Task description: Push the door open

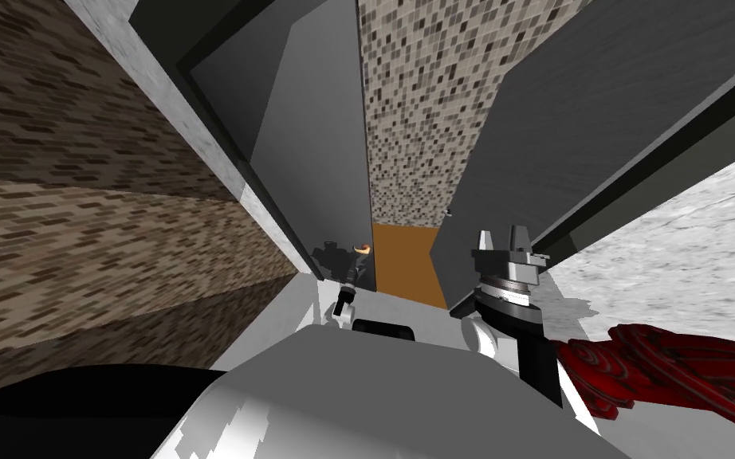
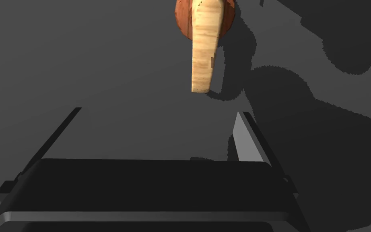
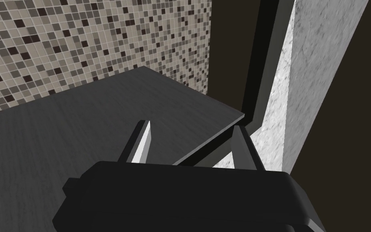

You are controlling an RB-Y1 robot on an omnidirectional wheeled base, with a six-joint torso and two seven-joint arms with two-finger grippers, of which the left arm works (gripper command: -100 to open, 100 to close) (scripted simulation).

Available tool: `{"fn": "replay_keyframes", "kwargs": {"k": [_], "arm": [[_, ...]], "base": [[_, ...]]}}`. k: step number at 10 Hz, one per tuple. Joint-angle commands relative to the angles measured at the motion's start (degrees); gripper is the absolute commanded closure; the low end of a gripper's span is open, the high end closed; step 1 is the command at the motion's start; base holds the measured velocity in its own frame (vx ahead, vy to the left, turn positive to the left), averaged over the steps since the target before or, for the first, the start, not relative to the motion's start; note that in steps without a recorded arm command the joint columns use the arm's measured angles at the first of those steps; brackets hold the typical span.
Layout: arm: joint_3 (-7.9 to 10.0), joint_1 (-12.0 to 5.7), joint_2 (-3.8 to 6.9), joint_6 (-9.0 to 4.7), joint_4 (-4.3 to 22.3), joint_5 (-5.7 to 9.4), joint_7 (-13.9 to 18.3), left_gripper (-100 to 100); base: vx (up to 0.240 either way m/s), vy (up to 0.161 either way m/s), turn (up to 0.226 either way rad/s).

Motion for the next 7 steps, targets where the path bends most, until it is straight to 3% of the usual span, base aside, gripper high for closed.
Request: {"fn": "replay_keyframes", "kwargs": {"k": [1,3,5,6,7], "arm": [[-0.08,-0.70,-0.36,-0.17,1.9,-0.02,0.1,-100],[-0.16,-2.05,-1.06,-0.54,5.4,-0.02,0.3,-100],[-0.16,-2.17,-1.16,-0.90,5.9,-0.02,0.3,-100],[-0.01,-2.20,0.18,-1.17,6.3,0.06,0.3,-100],[0.03,-2.20,0.43,-1.24,6.3,0.08,0.3,-100]], "base": [[0.004,0.104,-0.108],[0.001,0.136,-0.145],[0.010,0.090,-0.064],[0.089,0.000,-0.031],[0.178,-0.013,-0.022]]}}
